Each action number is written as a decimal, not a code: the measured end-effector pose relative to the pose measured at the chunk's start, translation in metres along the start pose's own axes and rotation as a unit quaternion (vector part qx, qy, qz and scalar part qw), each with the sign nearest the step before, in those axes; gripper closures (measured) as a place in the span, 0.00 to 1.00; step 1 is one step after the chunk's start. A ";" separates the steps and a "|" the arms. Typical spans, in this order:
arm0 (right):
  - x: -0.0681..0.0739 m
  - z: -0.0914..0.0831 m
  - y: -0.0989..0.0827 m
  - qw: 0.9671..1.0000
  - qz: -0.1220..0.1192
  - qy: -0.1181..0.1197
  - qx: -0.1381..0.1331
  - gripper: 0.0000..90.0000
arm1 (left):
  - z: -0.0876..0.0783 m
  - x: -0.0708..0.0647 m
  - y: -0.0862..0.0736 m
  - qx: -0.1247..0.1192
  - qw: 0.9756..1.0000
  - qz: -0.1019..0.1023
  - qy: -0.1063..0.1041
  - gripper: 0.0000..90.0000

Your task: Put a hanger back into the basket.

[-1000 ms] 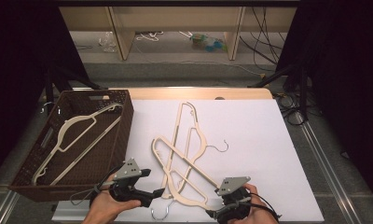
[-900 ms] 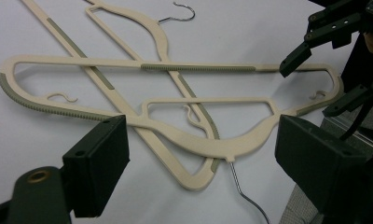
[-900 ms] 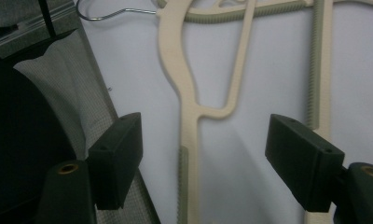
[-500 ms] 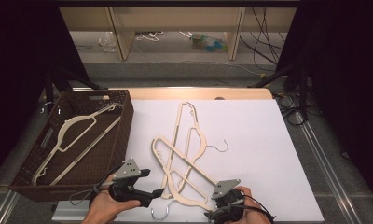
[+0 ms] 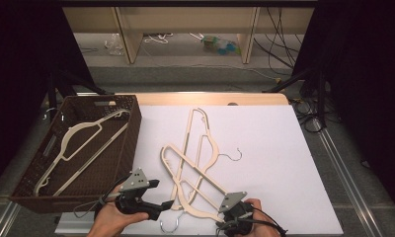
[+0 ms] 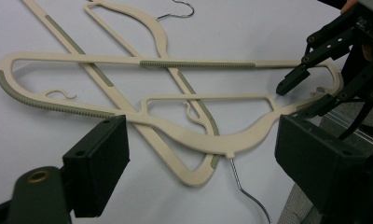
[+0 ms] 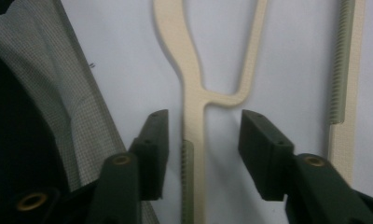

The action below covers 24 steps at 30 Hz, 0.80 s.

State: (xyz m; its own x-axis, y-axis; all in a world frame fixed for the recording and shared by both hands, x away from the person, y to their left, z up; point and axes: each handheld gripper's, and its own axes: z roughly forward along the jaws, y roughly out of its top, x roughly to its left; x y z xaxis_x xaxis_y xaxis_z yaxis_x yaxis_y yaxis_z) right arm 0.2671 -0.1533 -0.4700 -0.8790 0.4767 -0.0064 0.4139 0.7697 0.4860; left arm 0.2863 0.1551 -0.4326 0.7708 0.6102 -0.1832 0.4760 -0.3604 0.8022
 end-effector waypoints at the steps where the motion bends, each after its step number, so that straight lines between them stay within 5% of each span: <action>1: 0.000 0.000 0.000 1.000 0.000 0.000 0.001 0.70 | 0.000 0.000 0.000 -0.001 1.000 0.000 0.000 0.20; 6: -0.002 -0.003 -0.002 1.000 0.008 0.003 0.005 0.84 | 0.000 0.001 -0.001 0.001 1.000 -0.003 -0.003 0.20; 15: -0.003 -0.006 -0.004 0.999 0.021 0.017 0.017 0.79 | 0.002 0.001 -0.001 0.000 1.000 -0.003 -0.007 0.20; 24: -0.001 -0.006 -0.003 1.000 -0.005 0.007 0.029 0.88 | 0.003 0.001 -0.002 0.004 1.000 0.000 -0.007 0.20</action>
State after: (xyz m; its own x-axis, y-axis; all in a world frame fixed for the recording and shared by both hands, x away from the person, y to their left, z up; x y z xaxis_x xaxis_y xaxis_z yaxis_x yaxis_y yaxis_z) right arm 0.2652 -0.1585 -0.4660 -0.8867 0.4623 0.0016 0.4170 0.7983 0.4346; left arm 0.2873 0.1546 -0.4359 0.7767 0.6001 -0.1917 0.4796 -0.3660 0.7975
